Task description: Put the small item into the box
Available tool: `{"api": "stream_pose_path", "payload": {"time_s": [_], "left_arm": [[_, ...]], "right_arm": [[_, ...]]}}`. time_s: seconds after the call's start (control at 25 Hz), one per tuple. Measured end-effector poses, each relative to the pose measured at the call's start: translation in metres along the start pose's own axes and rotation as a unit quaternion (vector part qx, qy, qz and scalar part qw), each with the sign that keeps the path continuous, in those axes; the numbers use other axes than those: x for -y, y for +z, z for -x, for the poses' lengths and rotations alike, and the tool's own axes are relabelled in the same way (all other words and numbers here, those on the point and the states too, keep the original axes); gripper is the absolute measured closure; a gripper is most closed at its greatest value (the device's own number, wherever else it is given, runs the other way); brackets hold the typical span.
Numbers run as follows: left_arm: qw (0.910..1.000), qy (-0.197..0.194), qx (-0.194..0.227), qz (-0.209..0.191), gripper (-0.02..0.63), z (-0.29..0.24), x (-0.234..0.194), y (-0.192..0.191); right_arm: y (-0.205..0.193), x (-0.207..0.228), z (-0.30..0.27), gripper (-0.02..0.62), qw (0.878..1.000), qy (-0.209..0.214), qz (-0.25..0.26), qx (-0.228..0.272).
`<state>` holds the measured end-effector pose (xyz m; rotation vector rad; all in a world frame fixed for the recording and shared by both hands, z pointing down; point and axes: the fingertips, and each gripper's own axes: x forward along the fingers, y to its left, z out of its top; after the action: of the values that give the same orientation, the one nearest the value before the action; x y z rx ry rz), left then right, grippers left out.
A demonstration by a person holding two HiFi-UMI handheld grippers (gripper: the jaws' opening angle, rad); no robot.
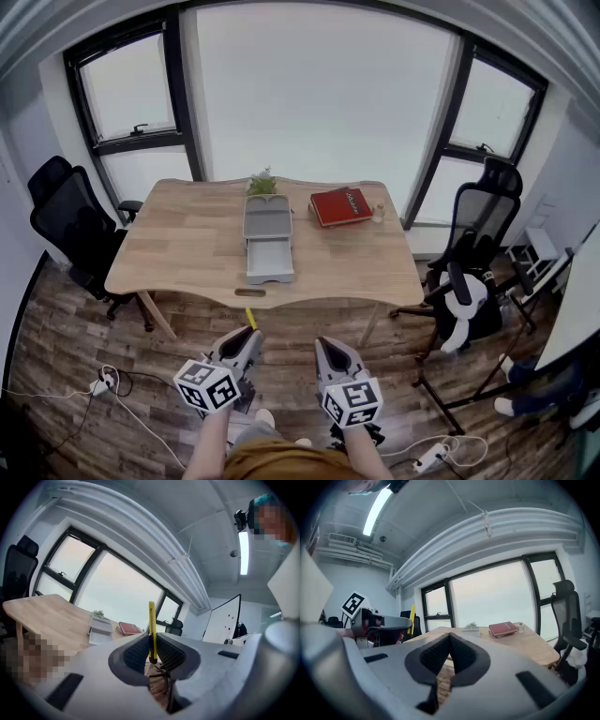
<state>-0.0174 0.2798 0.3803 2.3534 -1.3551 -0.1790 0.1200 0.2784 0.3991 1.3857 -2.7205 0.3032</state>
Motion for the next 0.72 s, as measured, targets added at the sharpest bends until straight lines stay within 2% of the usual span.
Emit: {"api": "stream_pose_path", "payload": {"time_s": [0.12, 0.44, 0.72], "left_arm": [[1.0000, -0.003, 0.000, -0.008, 0.554, -0.002, 0.001, -0.002], [0.9999, 0.007, 0.005, 0.008, 0.554, 0.004, -0.008, -0.007], [0.9998, 0.016, -0.001, 0.009, 0.554, -0.001, -0.015, -0.008]], "right_arm": [[0.002, 0.003, -0.003, 0.592, 1.000, -0.006, -0.003, 0.005], [-0.003, -0.003, 0.000, 0.592, 1.000, -0.001, 0.009, -0.002], [-0.003, 0.005, -0.003, 0.591, 1.000, 0.003, -0.002, -0.002]]}}
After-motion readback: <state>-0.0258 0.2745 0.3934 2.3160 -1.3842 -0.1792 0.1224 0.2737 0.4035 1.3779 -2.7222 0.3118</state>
